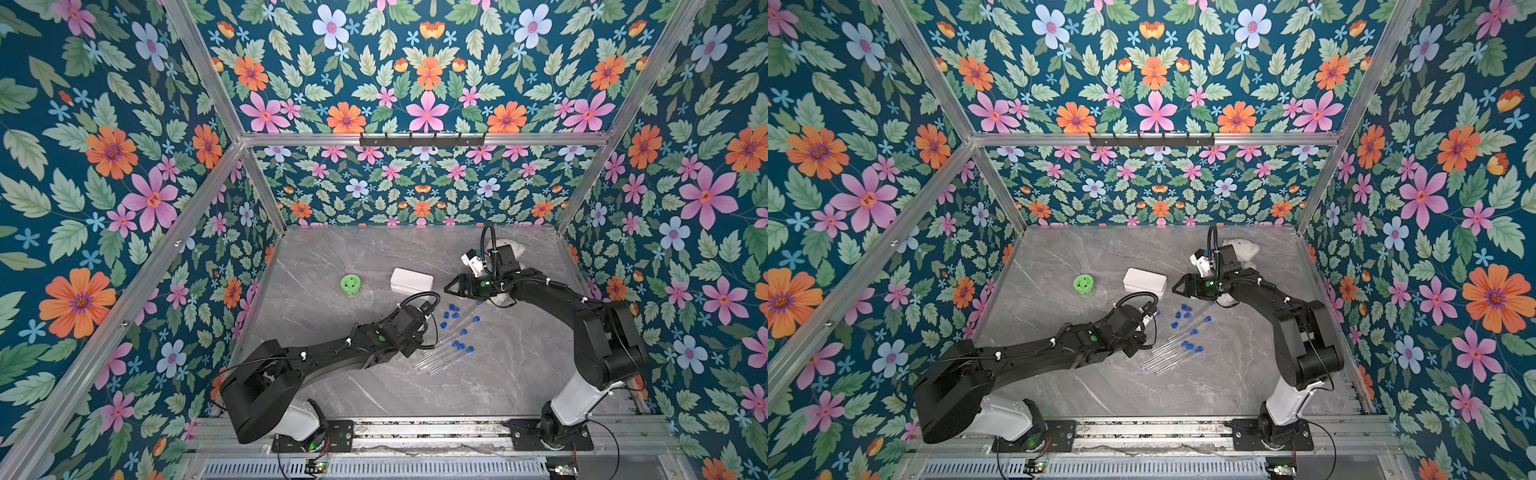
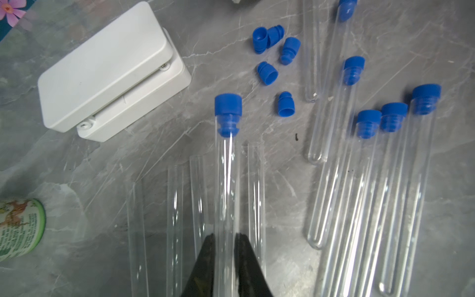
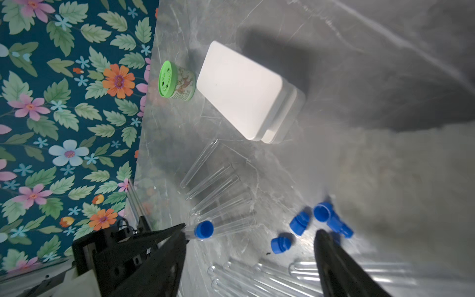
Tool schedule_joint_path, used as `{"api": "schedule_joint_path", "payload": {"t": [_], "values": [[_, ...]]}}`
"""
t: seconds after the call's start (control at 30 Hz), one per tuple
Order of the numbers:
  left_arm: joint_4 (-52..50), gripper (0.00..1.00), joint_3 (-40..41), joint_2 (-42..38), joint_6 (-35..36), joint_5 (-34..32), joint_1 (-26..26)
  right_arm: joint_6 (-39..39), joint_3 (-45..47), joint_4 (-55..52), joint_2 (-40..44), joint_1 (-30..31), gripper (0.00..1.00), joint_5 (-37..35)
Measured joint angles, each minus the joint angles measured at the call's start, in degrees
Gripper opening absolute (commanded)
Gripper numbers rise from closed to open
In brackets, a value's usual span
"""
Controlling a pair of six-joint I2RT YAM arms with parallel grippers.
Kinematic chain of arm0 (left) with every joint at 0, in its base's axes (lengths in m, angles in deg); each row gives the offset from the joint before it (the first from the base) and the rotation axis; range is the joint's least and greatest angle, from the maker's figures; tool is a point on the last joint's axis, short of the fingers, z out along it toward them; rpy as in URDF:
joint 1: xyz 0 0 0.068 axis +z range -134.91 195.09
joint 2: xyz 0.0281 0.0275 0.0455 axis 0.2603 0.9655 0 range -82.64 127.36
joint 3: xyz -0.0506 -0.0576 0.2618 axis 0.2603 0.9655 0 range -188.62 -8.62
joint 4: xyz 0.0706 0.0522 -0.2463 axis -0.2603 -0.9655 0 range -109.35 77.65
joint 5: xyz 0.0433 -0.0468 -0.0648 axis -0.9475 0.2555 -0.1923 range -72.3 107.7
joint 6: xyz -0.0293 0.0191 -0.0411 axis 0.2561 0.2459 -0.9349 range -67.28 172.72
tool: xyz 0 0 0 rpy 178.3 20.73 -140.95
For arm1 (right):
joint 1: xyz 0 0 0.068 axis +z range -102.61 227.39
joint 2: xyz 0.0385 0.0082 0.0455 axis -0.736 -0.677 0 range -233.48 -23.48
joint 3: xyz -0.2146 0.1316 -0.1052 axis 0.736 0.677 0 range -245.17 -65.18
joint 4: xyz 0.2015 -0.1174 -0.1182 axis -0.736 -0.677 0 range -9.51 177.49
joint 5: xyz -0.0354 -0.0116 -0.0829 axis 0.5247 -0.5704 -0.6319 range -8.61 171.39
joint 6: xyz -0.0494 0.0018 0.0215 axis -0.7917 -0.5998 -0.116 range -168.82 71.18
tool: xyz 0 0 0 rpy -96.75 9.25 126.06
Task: Remove stoppers from test tubes
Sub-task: Pick up the test tube at the center of the board.
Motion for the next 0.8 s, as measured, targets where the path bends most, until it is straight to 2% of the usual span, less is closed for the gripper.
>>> {"api": "schedule_joint_path", "payload": {"t": [0.27, 0.5, 0.8], "values": [[0.5, 0.01, 2.6, -3.4, 0.2, -1.8, 0.6, 0.0, -1.9, 0.5, -3.1, 2.5, 0.72, 8.8], [1.4, 0.00, 3.1, -4.0, 0.2, -2.3, 0.6, 0.1, -2.9, 1.6, -4.7, 4.3, 0.61, 14.1], [2.9, 0.00, 2.8, -3.9, 0.5, -2.3, 0.6, 0.3, -3.9, 1.9, -6.8, 5.5, 0.60, 17.4]]}}
